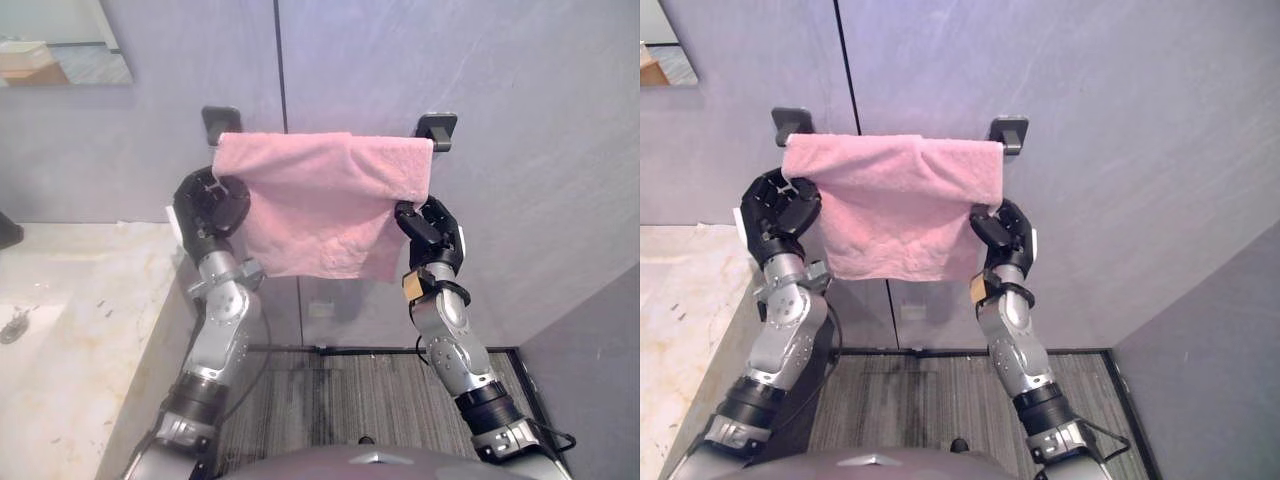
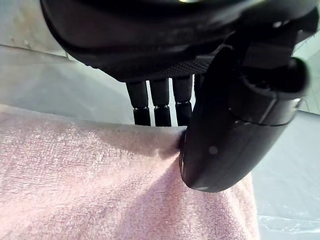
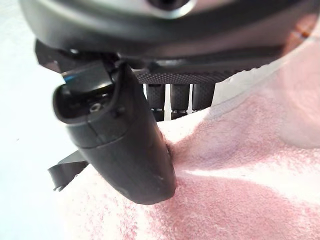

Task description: Organize the bathroom.

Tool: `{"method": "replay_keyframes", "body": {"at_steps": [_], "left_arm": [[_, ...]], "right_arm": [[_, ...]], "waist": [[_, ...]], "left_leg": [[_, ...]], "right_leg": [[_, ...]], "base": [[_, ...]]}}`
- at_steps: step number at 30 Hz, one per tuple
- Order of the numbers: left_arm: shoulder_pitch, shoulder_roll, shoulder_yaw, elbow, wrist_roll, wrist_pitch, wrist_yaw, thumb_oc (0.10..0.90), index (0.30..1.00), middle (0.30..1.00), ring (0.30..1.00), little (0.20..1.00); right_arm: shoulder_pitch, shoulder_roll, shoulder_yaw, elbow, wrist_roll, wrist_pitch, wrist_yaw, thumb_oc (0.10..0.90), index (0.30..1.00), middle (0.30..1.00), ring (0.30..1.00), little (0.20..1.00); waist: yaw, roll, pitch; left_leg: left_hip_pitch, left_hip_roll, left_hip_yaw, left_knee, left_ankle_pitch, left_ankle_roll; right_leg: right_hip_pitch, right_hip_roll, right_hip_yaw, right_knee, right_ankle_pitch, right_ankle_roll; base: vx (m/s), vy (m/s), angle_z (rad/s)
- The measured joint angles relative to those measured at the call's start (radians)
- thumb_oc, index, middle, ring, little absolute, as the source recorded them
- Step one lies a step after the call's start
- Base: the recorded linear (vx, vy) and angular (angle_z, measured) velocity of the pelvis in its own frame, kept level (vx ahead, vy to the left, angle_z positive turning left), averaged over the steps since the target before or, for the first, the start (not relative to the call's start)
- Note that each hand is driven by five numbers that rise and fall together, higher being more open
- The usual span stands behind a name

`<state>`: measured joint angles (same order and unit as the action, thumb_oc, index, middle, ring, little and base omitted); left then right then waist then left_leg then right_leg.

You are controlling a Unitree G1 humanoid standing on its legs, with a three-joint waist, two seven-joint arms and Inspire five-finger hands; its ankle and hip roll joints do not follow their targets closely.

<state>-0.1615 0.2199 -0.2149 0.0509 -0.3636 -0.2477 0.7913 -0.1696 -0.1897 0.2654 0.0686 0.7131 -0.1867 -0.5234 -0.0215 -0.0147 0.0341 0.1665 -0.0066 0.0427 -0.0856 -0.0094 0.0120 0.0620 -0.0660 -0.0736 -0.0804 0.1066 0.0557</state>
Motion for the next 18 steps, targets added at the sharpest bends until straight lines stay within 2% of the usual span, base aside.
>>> {"method": "replay_keyframes", "body": {"at_steps": [2,4,6,8,13,18], "left_arm": [[0.032,-0.003,0.003,0.048,-0.054,0.034,0.01,0.8,0.9,0.9,0.9,0.9],[0.084,-0.003,0.008,0.131,-0.111,0.095,0.007,0.8,0.9,0.9,0.9,0.9],[0.107,-0.003,0.008,0.155,-0.122,0.11,0.007,0.8,0.9,0.9,0.9,0.9],[0.189,-0.022,-0.006,0.211,-0.147,0.167,-0.013,0.8,0.9,0.9,0.9,0.9],[0.247,-0.023,0.019,0.242,-0.15,0.188,-0.052,0.8,0.9,0.9,0.9,0.9],[0.247,-0.021,0.023,0.367,-0.181,0.242,-0.143,0.8,0.9,0.9,0.9,0.9]], "right_arm": [[0.002,-0.001,-0.002,0.031,-0.001,0.001,-0.01,0.8,0.9,0.9,0.9,0.9],[0.029,-0.002,-0.009,0.087,-0.001,0.023,-0.016,0.8,0.9,0.9,0.9,0.9],[0.046,-0.003,-0.01,0.106,-0.001,0.036,-0.019,0.8,0.9,0.9,0.9,0.9],[0.12,-0.002,-0.007,0.182,-0.001,0.09,-0.024,0.8,0.9,0.9,0.9,0.9],[0.208,-0.003,-0.012,0.254,-0.039,0.111,-0.024,0.8,0.9,0.9,0.9,0.9],[0.238,-0.004,-0.013,0.316,-0.079,0.127,-0.006,0.8,0.9,0.9,0.9,0.9]], "waist": [[0.009,-0.002,-0.008],[0.019,-0.008,-0.012],[0.022,-0.011,-0.012],[0.023,-0.016,-0.008],[0.019,-0.015,0.0],[0.016,-0.01,0.019]], "left_leg": [[-0.001,0.0,0.0,0.0,0.0,0.0],[-0.003,0.0,0.001,0.0,0.0,0.0],[-0.006,0.0,0.001,0.0,0.001,-0.001],[-0.018,-0.001,0.001,0.0,0.002,-0.001],[-0.022,0.0,0.002,0.0,0.003,-0.001],[-0.022,0.0,0.013,-0.001,0.003,-0.001]], "right_leg": [[-0.001,0.0,0.0,0.0,0.0,0.0],[-0.005,-0.001,0.0,0.0,-0.001,0.0],[-0.008,-0.001,0.0,0.0,-0.001,0.0],[-0.019,-0.002,0.0,0.0,-0.001,0.0],[-0.023,-0.001,0.0,0.0,0.0,0.0],[-0.028,-0.001,0.008,-0.005,-0.004,0.004]], "base": [[0.0,0.0,0.0],[-0.03,-0.027,0.0],[0.0,0.0,0.0],[-0.05,-0.032,-0.01],[-0.06,-0.032,-0.01],[-0.07,-0.027,-0.05]]}}
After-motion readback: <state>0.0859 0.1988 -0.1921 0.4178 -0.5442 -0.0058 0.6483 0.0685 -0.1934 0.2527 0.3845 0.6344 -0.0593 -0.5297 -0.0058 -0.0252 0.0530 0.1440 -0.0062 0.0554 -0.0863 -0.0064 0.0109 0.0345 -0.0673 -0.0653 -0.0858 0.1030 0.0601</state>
